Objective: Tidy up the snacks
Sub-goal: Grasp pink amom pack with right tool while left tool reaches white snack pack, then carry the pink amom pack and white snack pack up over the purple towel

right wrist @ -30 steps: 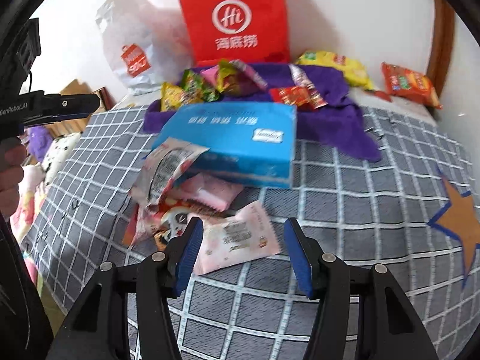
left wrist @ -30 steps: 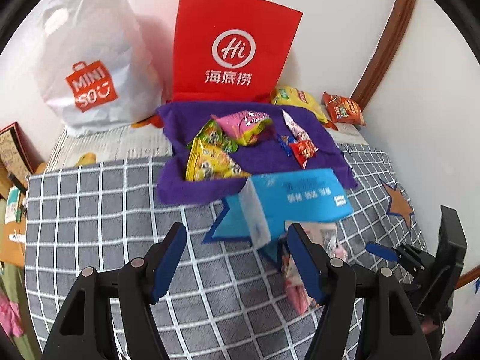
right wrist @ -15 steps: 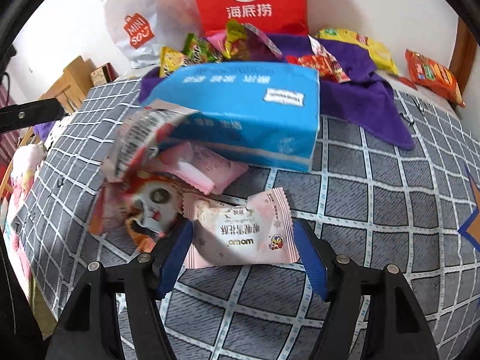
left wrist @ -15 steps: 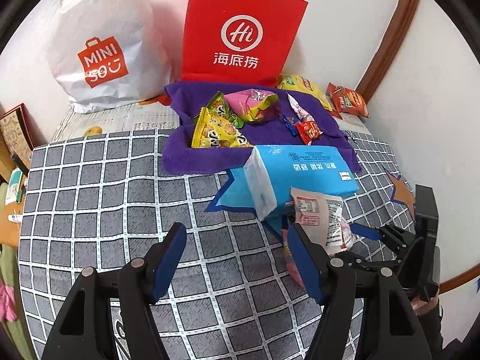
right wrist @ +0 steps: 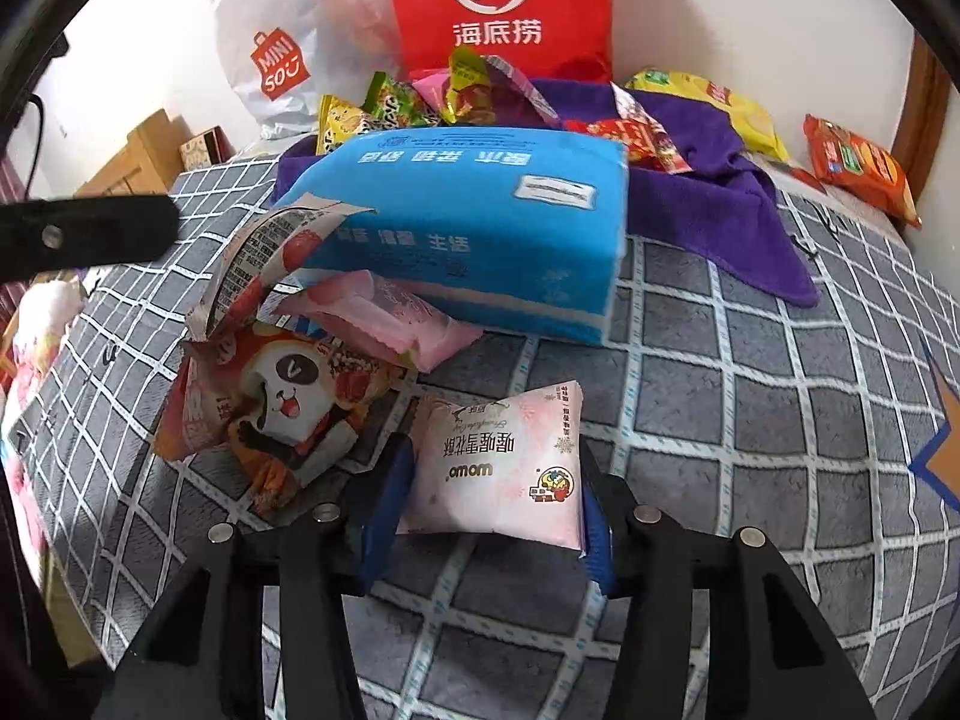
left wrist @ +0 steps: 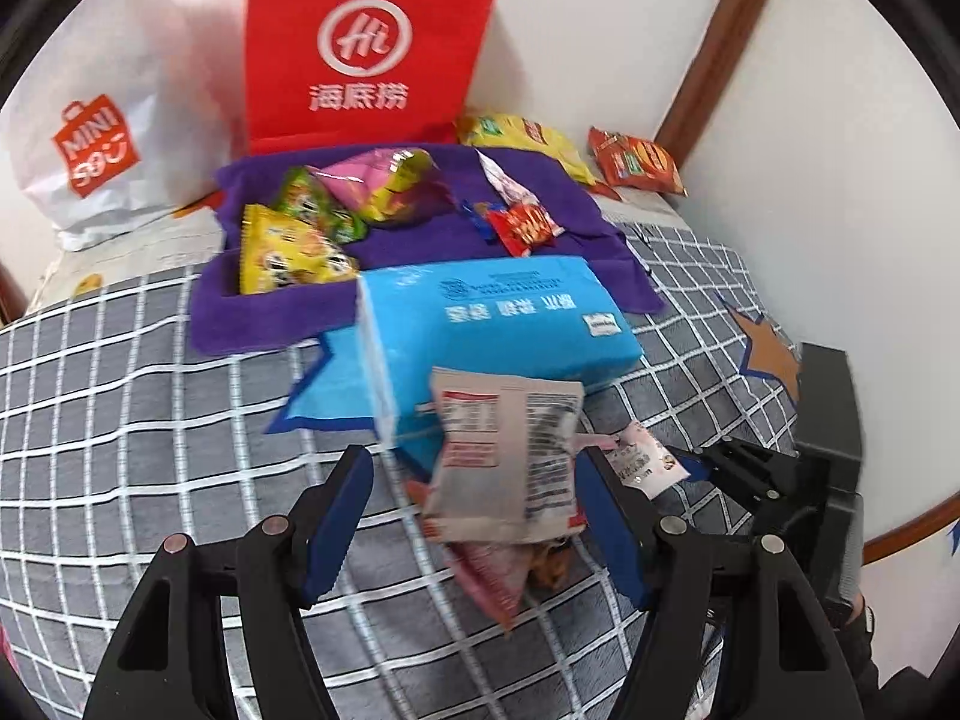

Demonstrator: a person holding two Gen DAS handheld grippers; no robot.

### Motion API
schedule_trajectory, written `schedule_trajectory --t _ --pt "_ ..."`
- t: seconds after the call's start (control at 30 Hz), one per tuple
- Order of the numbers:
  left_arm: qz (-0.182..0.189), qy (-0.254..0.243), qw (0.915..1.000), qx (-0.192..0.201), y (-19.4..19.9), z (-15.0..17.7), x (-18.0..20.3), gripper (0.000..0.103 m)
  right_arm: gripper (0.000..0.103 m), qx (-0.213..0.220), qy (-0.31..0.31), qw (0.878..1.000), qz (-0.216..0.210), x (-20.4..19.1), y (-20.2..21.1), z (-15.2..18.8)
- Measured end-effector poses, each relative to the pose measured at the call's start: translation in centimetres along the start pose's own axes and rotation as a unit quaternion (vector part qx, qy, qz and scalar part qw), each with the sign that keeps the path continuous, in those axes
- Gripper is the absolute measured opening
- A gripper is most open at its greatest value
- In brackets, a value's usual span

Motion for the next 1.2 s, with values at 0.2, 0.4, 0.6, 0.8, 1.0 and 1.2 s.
schedule_trajectory --t 0.2,0.4,0.6,0.8,1.0,1.2 --pt "-0.015 -0.002 0.9997 -0.019 -2.5 0.0 1.0 0.068 0.047 0.013 -0.011 1.0 0.021 1.5 2.0 1.2" --pt "-0.03 -0.006 0.9992 -0.024 -3.9 0.2 1.2 0.055 0.045 0.016 -0.027 0.999 0.026 2.6 3.1 2.2" --pt "-0.022 -0.003 0.9998 -0.003 -2.7 0.1 0.9 0.051 0.044 0.021 -0.035 0.999 0.021 2.6 3.7 2.5" --pt "-0.018 0.006 0.9998 0.01 -0.8 0.3 -0.2 0.051 0.044 0.027 -0.038 0.999 0.016 2.1 4.5 2.4" --pt "-0.011 0.017 0.9997 0.014 0.7 1.0 -1.1 0.051 0.043 0.033 -0.042 0.998 0.016 1.4 5.2 2.3" --pt "-0.004 0.02 0.9995 0.022 2.3 1.0 -1.6 0.051 0.043 0.05 -0.052 0.997 0.012 0.8 6.7 1.1"
Point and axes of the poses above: each gripper's, at about its wrist camera, not at the fingertips, and y roughly against the way its jaws point, x to its right, z to its underside, the point moved 6 cm from there along -y, roughly the way its jaws point
